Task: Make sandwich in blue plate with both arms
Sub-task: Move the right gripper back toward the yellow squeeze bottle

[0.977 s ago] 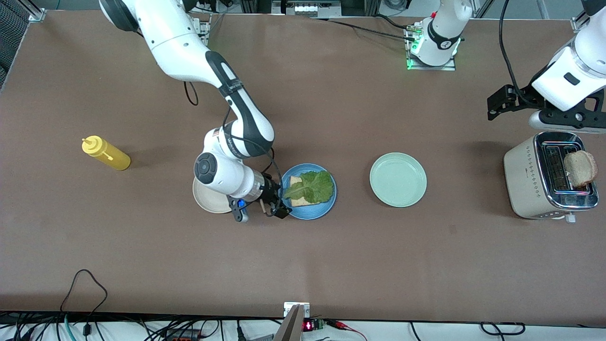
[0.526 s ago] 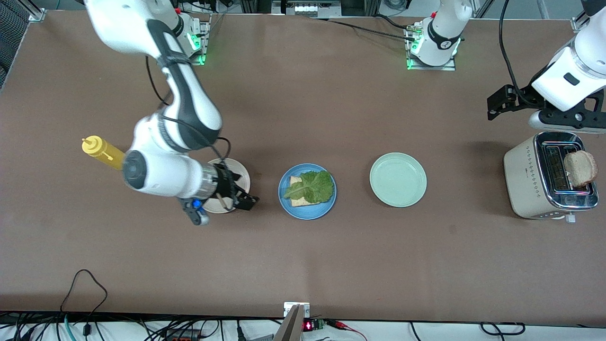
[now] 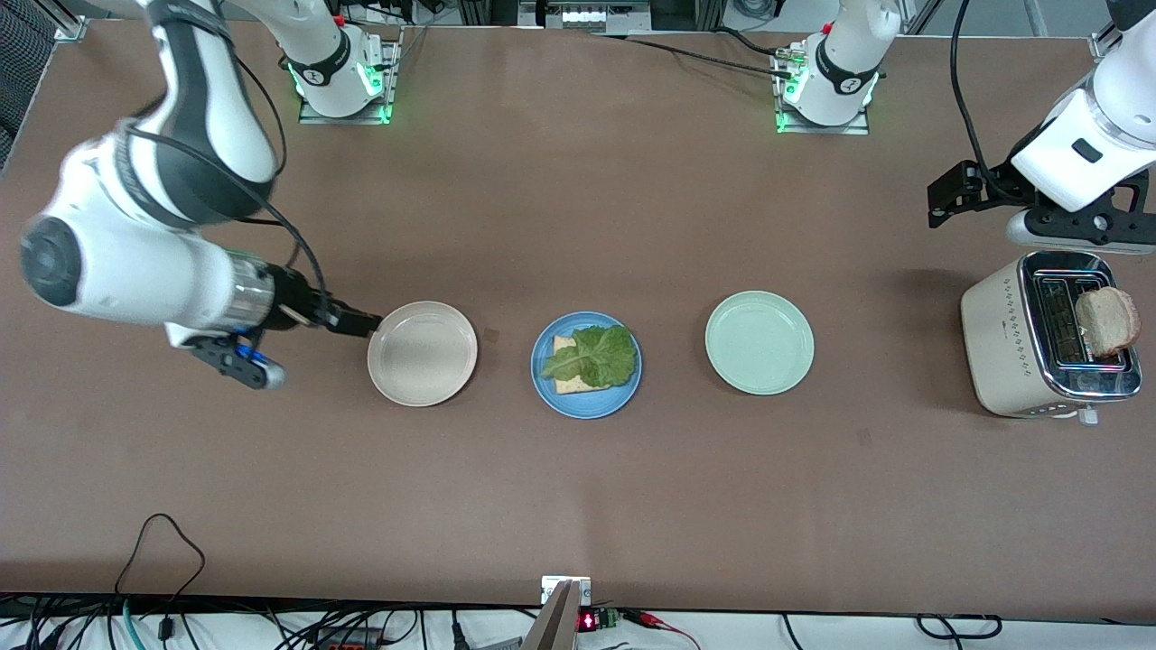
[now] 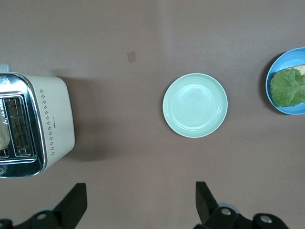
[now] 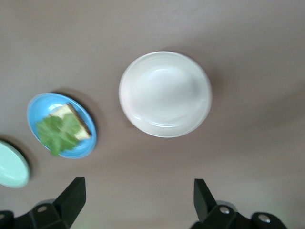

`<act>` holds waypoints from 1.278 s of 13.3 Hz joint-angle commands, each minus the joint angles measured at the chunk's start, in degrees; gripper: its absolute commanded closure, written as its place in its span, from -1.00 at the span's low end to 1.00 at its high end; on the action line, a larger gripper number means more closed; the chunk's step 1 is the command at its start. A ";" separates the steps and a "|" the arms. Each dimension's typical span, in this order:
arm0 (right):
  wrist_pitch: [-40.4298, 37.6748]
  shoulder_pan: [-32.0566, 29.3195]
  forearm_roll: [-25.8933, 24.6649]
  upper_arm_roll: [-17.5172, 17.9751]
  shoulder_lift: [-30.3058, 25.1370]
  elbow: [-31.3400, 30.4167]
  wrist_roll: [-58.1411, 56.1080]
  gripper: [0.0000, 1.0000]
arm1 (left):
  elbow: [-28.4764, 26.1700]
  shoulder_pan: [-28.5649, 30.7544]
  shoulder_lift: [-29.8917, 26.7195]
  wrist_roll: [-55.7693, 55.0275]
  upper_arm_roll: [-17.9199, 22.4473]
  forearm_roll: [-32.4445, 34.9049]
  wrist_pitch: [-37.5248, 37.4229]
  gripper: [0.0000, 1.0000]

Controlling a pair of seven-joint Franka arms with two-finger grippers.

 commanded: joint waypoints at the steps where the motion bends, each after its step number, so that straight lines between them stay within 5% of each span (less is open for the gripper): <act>1: 0.12 -4.37 -3.30 1.24 -9.38 -10.33 -12.40 -1.00 | -0.81 0.14 -1.26 -0.56 -0.46 -0.61 -0.61 -1.00; 7: -0.05 -14.37 -10.95 1.33 -18.36 -19.83 -38.85 -1.00 | -0.72 0.05 -1.26 -0.56 -0.46 -0.70 -0.70 -1.00; 17: 4.33 -31.96 -10.70 1.42 -16.44 -25.47 -92.09 -1.00 | -0.72 0.05 -1.26 -0.56 -0.46 -0.61 -1.05 -1.00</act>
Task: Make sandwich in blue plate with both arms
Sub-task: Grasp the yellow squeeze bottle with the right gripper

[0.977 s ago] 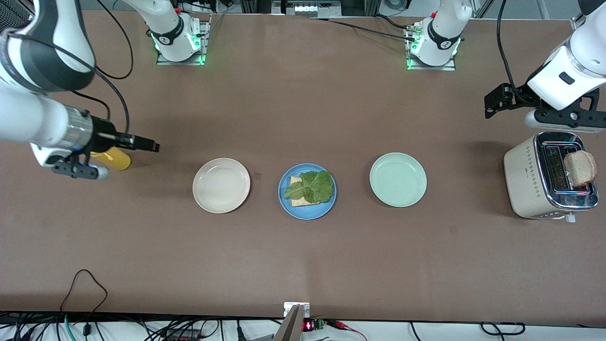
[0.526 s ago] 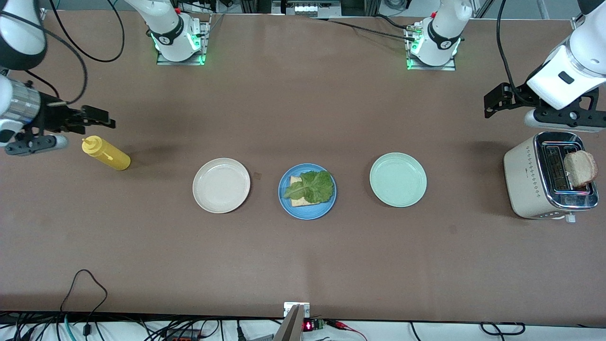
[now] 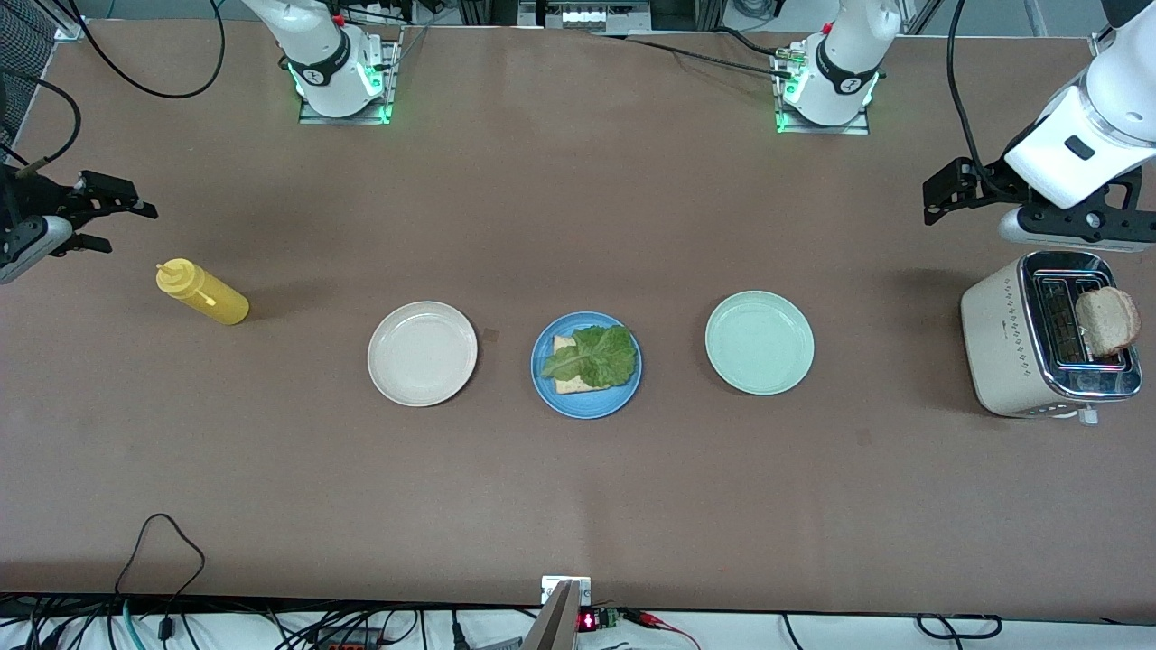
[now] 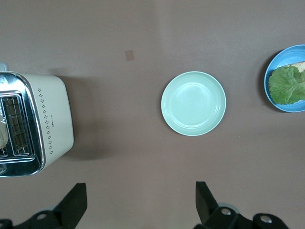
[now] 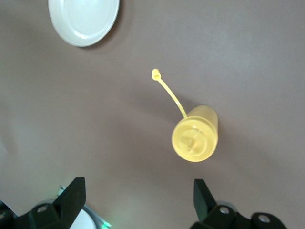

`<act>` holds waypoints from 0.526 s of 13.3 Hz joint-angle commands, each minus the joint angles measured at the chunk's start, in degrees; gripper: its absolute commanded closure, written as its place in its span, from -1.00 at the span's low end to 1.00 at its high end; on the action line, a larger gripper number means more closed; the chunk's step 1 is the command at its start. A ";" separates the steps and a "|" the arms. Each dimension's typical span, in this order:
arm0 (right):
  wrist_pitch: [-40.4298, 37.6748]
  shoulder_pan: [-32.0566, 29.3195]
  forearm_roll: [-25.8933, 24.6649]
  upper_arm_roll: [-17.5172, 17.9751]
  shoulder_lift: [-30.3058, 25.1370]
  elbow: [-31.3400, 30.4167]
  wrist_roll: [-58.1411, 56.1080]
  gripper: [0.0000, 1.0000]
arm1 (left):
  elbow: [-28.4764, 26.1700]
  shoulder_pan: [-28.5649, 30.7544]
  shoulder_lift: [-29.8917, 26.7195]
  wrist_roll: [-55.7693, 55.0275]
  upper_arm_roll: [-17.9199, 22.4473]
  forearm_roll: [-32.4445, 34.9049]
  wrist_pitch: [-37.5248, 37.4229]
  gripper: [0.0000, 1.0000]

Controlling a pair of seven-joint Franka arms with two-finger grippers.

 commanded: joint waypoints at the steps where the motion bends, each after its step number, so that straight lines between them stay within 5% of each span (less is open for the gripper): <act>1: 3.01 -4.79 0.26 1.45 1.39 -1.12 -15.48 -1.00 | -0.72 0.16 -1.15 -0.47 -0.13 -0.61 -0.92 -1.00; 3: 3.63 -8.04 1.92 1.45 3.93 -1.03 -25.25 -1.00 | -0.72 0.16 -1.15 -0.47 -0.13 -0.70 -0.92 -1.00; 7: 3.81 -15.34 13.42 1.36 11.92 -0.51 -46.78 -1.00 | -0.72 0.16 -1.15 -0.47 -0.13 -0.70 -0.92 -1.00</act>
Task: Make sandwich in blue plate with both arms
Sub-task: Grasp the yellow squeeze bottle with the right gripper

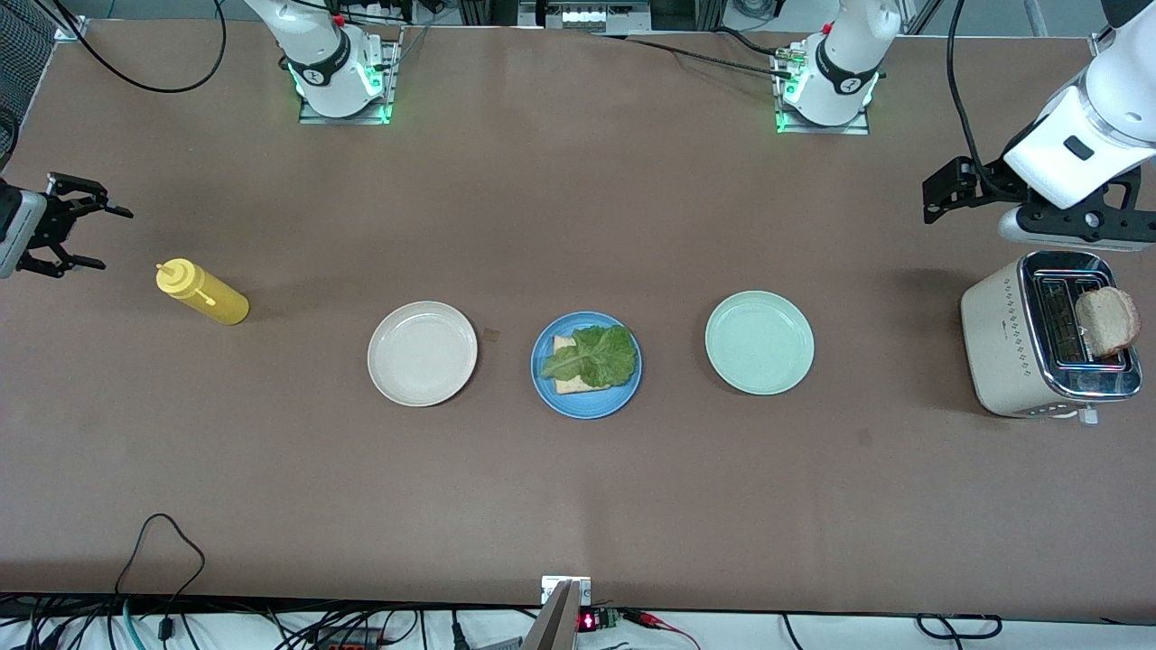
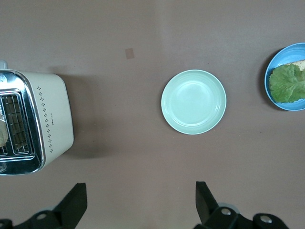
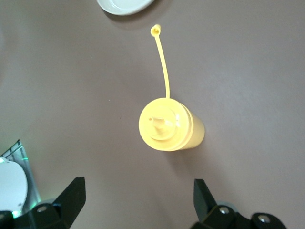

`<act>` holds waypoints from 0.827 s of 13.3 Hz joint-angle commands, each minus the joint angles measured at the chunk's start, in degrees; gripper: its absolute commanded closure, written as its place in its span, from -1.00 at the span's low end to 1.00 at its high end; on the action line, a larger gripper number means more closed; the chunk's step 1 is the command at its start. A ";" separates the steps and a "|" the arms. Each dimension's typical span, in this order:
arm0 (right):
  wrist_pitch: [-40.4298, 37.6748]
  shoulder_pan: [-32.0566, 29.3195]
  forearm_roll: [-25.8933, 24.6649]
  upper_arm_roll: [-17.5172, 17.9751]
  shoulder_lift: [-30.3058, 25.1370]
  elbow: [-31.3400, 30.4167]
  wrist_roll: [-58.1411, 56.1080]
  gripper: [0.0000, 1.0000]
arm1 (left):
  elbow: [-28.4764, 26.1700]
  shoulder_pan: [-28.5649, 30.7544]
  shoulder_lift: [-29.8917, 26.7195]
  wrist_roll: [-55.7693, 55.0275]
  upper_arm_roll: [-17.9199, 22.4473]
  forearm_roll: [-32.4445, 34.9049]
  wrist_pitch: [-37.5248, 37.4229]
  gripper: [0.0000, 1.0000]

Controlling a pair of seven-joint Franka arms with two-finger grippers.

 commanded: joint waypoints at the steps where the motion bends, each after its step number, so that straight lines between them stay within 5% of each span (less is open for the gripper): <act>1: 0.21 -4.86 6.37 1.34 4.95 0.71 -12.34 -1.00 | -0.72 0.25 -1.15 -0.45 -0.13 -0.70 -0.55 -1.00; 11: -4.79 -12.78 19.92 1.43 22.96 7.82 -37.23 -1.00 | -0.72 0.25 -1.15 -0.45 -0.13 -0.70 -0.64 -1.00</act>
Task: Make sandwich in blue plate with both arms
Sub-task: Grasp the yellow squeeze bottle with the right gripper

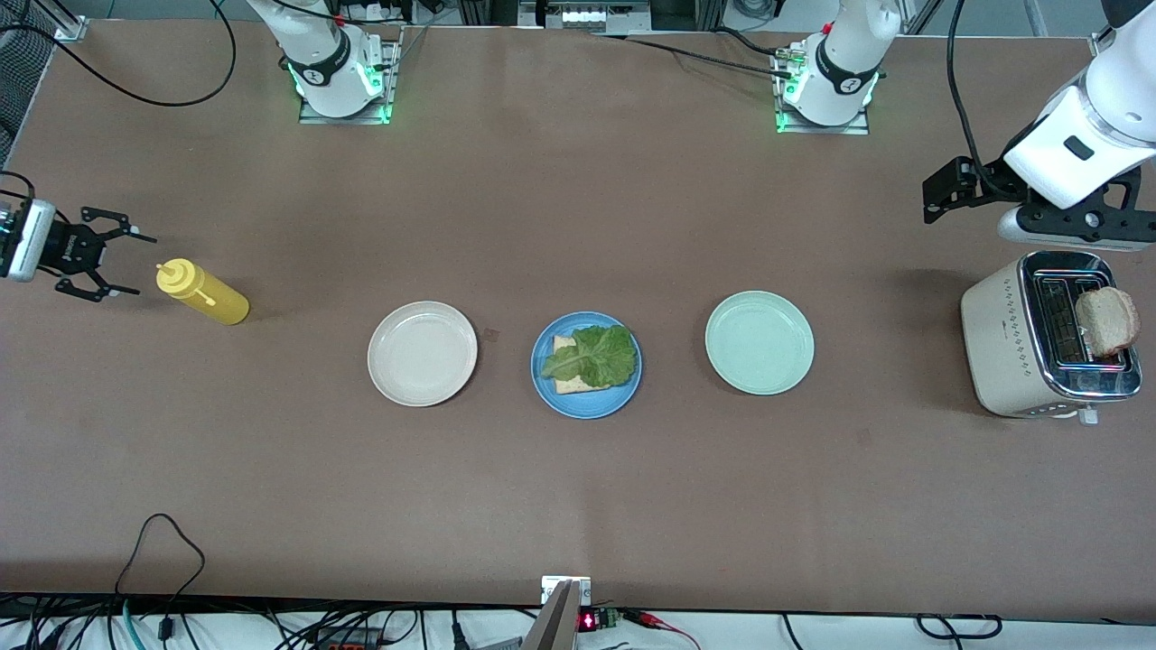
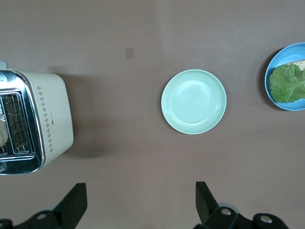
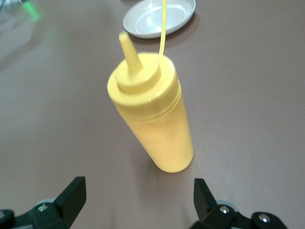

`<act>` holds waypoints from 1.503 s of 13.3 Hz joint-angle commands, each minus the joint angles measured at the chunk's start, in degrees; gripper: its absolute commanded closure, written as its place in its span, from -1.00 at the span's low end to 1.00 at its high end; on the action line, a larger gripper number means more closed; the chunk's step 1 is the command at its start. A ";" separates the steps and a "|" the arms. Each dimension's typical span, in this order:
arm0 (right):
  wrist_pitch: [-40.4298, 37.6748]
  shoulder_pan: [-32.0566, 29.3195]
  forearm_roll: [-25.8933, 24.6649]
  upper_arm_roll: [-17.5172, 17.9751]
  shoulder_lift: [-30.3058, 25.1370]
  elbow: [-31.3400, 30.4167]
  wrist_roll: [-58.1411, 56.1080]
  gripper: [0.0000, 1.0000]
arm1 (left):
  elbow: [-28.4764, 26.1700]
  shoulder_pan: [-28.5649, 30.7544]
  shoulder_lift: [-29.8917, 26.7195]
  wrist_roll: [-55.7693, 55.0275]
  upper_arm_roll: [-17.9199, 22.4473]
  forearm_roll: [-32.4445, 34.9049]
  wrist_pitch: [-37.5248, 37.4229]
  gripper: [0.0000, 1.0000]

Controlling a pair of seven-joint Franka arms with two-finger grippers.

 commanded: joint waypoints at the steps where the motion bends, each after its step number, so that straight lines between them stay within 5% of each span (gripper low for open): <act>1: -3.09 -3.58 3.60 1.69 7.19 4.65 -5.59 -1.00 | -0.73 0.24 -1.15 -0.41 -0.13 -0.61 -0.57 -1.00; 8: -8.53 -5.60 10.10 3.28 15.19 11.32 -15.79 -1.00 | -0.73 0.32 -1.15 -0.41 -0.13 -0.61 -0.66 -1.00; 13: -9.94 -8.85 10.55 9.51 18.63 12.57 -17.55 -1.00 | -0.73 0.32 -1.15 -0.41 -0.13 -0.61 -0.66 -1.00; 20: -10.21 -9.03 10.81 12.06 20.30 12.39 -17.73 -1.00 | -0.73 0.32 -1.15 -0.41 -0.13 -0.70 -0.66 -1.00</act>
